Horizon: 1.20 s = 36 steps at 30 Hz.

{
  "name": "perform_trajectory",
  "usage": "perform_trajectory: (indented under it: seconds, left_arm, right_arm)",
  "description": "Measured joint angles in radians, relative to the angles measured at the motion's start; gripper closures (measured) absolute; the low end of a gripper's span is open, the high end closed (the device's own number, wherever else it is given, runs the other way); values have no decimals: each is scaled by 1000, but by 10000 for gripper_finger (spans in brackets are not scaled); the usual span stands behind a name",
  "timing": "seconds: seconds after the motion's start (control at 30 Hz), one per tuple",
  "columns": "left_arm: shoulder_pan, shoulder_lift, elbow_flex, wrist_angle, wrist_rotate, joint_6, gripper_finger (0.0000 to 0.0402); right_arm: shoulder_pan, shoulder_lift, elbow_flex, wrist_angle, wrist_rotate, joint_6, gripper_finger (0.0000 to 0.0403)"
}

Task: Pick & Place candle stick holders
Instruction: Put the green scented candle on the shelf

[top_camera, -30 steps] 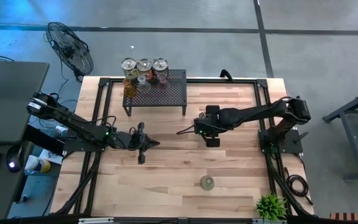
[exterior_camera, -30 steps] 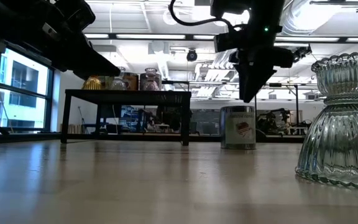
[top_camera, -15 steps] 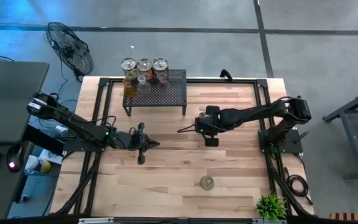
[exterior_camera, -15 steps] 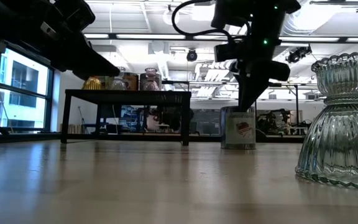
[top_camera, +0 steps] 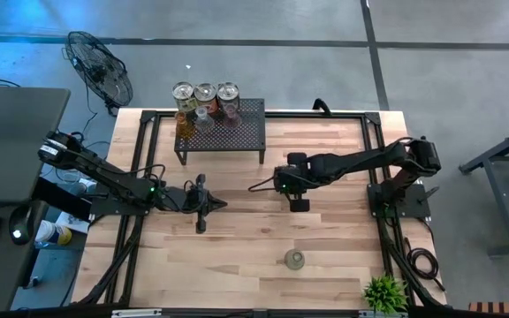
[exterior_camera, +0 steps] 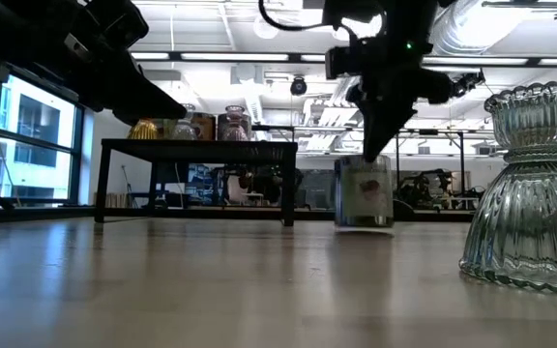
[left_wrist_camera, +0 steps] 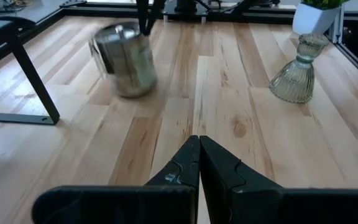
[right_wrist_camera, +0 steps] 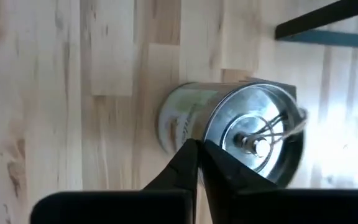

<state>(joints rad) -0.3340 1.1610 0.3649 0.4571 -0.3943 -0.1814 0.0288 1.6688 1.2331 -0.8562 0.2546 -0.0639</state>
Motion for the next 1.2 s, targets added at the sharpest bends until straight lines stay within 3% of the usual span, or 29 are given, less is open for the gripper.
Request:
perform_trajectory:
  seconds: [0.4, 0.77, 0.93, 1.2]
  left_arm:
    - [0, 0, 0, -4, -45, 1, 399]
    - [0, 0, 0, -4, -69, 19, 399]
    - [0, 0, 0, -4, -70, 23, 399]
    - [0, 0, 0, -3, -88, 23, 399]
  right_arm:
    - [-39, -8, 190, -140, 27, -77, 400]
    - [-162, -8, 500, -244, 81, -224, 401]
    - [-269, 47, 641, -220, 52, -353, 401]
    - [-416, 244, 871, -224, -94, -512, 402]
